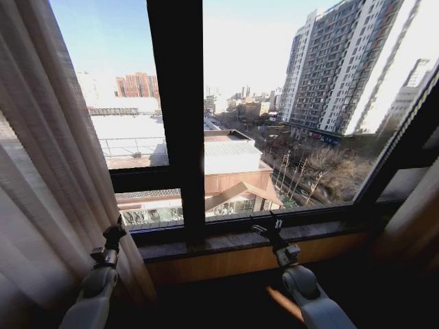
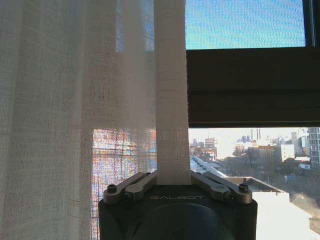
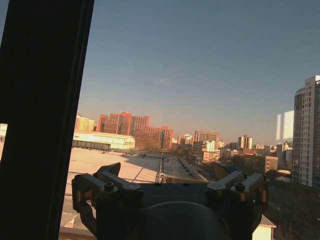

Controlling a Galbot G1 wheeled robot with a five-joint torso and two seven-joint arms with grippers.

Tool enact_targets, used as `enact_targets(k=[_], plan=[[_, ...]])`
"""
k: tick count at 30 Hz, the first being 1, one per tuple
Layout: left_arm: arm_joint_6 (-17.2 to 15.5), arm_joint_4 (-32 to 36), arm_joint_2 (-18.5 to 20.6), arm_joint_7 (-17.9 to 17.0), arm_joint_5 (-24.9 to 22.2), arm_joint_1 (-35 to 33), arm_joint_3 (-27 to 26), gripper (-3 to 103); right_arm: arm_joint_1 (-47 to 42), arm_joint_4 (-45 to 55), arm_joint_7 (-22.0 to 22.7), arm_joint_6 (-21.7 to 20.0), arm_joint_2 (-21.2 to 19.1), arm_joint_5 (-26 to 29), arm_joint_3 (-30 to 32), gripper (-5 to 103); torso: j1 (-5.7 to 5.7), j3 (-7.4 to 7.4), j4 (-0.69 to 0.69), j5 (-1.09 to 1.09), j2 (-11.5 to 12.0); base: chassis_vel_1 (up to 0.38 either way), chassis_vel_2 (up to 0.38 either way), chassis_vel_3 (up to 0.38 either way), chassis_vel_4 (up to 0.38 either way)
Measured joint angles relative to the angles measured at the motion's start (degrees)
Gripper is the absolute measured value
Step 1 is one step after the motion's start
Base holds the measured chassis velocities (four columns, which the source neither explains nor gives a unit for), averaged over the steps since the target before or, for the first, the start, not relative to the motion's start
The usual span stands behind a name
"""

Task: Open the curtains by pulling them apart, changing their state from closed to fully open.

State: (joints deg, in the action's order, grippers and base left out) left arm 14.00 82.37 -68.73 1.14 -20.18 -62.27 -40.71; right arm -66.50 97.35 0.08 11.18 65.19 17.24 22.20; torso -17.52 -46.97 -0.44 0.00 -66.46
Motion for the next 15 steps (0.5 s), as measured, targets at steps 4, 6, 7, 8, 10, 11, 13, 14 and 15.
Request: enact_targets(k=[4, 6, 7, 8, 10, 11, 13, 14, 15], plan=[[0.11, 0.0, 0.12, -0.17, -0.47, -0.33, -0.44, 0, 0.0, 0.0, 0.0, 0.0, 0.0, 0.0, 0.0, 100, 0.0, 0.0, 0.0, 0.0, 0.01, 0.0, 0.0, 0.0, 0.0], [0.24, 0.0, 0.14, -0.23, -0.57, -0.57, -0.52, 0, 0.0, 0.0, 0.0, 0.0, 0.0, 0.0, 0.0, 100, 0.0, 0.0, 0.0, 0.0, 0.01, 0.0, 0.0, 0.0, 0.0], [0.31, 0.01, 0.14, -0.27, -0.61, -0.7, -0.58, 0, 0.0, 0.0, 0.0, 0.0, 0.0, 0.0, 0.0, 100, -0.01, 0.0, 0.0, 0.01, 0.01, 0.0, 0.0, 0.0, 0.0], [0.47, 0.1, 0.14, -0.33, -0.72, -1.07, -0.67, 0, 0.0, 0.0, 0.0, 0.0, 0.0, 0.0, 0.0, 100, 0.0, 0.0, 0.0, 0.01, 0.01, 0.048, 0.008, -0.058, -0.009], [0.63, 0.21, 0.14, -0.39, -0.8, -1.54, -0.78, 0, 0.0, 0.0, 0.0, 0.0, 0.0, 0.0, 0.0, 100, -0.01, 0.0, -0.01, 0.01, 0.01, 0.095, 0.019, -0.074, -0.01], [0.63, 0.21, 0.14, -0.39, -0.8, -1.54, -0.78, 0, 0.0, 0.0, 0.0, 0.0, 0.0, 0.0, 0.0, 100, -0.01, 0.0, -0.01, 0.01, 0.01, 0.095, 0.019, -0.09, -0.011], [0.93, 0.28, 0.21, -0.47, -0.88, -2.08, -1.03, 0, 0.0, 0.0, 0.0, 0.0, 0.0, 0.0, 0.0, 100, 0.0, 0.0, 0.0, 0.01, 0.0, 0.142, 0.047, -0.119, -0.026], [1.0, 0.4, 0.26, -0.48, -0.92, -2.31, -1.14, 0, 0.0, 0.0, 0.0, 0.0, 0.0, 0.0, 0.0, 100, 0.0, 0.0, 0.0, 0.01, 0.01, 0.177, 0.061, -0.148, -0.061], [1.05, 0.52, 0.33, -0.49, -0.99, -2.53, -1.2, 0, 0.0, 0.0, 0.0, 0.0, 0.0, 0.0, 0.0, 100, 0.0, 0.0, 0.0, 0.01, 0.0, 0.177, 0.111, -0.178, -0.061]])
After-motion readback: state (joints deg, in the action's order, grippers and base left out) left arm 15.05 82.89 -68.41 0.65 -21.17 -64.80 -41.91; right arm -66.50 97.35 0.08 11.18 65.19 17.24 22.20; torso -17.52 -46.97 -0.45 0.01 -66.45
